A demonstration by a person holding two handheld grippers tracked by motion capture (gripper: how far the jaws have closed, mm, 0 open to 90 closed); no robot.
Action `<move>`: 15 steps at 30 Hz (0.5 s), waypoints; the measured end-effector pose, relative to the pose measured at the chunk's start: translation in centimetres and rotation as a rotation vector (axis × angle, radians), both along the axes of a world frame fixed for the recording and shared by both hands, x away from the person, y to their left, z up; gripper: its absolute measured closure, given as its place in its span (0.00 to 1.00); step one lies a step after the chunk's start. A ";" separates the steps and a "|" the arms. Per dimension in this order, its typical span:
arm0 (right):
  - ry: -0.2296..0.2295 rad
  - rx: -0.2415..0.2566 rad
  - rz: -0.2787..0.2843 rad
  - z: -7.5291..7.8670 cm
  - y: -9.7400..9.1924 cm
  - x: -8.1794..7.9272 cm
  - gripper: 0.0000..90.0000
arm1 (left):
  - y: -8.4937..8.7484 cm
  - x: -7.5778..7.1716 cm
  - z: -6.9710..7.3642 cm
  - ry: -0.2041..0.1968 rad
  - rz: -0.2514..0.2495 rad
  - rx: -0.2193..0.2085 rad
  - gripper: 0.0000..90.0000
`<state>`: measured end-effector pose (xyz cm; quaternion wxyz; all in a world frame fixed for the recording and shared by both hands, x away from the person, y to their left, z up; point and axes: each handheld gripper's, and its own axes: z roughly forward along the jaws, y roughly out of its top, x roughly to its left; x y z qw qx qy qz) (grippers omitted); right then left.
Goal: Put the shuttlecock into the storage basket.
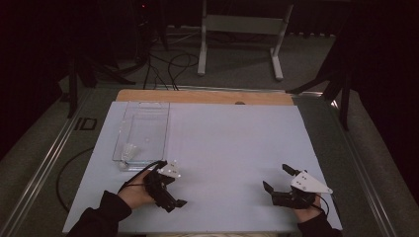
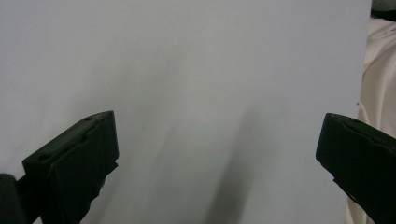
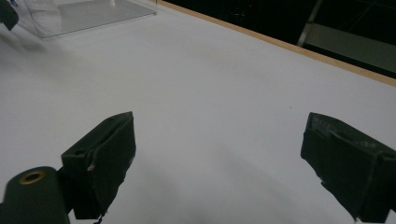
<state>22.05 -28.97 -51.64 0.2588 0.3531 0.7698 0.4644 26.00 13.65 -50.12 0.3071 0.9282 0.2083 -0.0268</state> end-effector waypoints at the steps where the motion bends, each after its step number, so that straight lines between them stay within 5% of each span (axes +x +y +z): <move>1: 0.000 -0.001 0.000 0.0 0.0 0.0 0.11 | 0.3 -0.1 0.0 0.001 0.011 -0.002 0.00; 15: 0.007 -0.005 0.004 -0.1 0.1 0.0 0.11 | 5.0 -1.0 -0.1 -0.042 0.135 -0.035 0.00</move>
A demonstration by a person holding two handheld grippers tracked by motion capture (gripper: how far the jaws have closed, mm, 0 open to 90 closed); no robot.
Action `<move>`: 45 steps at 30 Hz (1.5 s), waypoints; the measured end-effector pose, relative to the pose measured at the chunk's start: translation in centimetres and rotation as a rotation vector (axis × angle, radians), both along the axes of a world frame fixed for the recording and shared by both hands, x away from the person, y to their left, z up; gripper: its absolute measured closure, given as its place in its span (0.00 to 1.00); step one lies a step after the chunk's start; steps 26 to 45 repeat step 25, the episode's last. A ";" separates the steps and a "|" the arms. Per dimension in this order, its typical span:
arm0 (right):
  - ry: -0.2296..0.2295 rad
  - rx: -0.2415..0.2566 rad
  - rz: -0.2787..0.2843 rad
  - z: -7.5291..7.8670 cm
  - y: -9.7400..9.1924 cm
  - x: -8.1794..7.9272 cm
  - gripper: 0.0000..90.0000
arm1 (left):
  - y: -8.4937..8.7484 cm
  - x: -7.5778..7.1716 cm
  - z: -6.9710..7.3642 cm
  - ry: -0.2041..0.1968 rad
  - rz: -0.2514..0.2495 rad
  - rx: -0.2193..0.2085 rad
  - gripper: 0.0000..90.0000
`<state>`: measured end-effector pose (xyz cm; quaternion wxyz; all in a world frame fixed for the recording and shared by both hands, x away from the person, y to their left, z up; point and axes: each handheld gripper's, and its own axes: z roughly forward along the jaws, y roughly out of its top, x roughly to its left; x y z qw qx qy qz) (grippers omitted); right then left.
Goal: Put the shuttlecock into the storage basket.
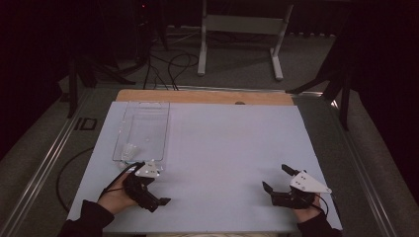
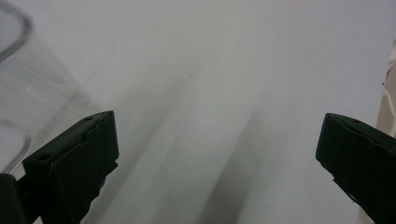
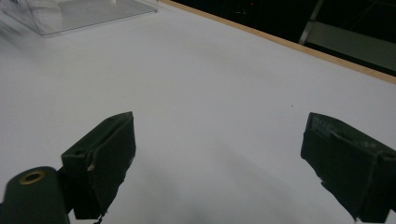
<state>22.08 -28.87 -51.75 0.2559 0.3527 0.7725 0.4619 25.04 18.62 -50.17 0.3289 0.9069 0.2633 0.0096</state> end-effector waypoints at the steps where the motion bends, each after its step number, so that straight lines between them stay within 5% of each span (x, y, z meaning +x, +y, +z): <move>1: 0.000 0.000 0.000 0.0 0.0 0.0 0.11 | 0.2 -0.1 0.0 -0.006 0.006 -0.005 0.00; 8: -0.001 -0.004 0.002 -0.1 0.0 0.0 0.11 | 1.0 -0.6 -0.5 -0.008 0.051 -0.031 0.00; 12: 0.000 -0.005 0.007 -0.1 0.0 0.0 0.11 | 1.9 -0.9 -0.7 -0.037 0.079 -0.115 0.00; 16: 0.003 -0.006 0.010 -0.1 0.0 0.0 0.11 | 2.6 -1.1 -0.8 -0.060 0.108 -0.141 0.00; 45: 0.012 -0.008 0.016 -0.3 0.1 0.0 0.11 | 2.5 -1.1 -1.6 -0.036 0.095 -0.122 0.00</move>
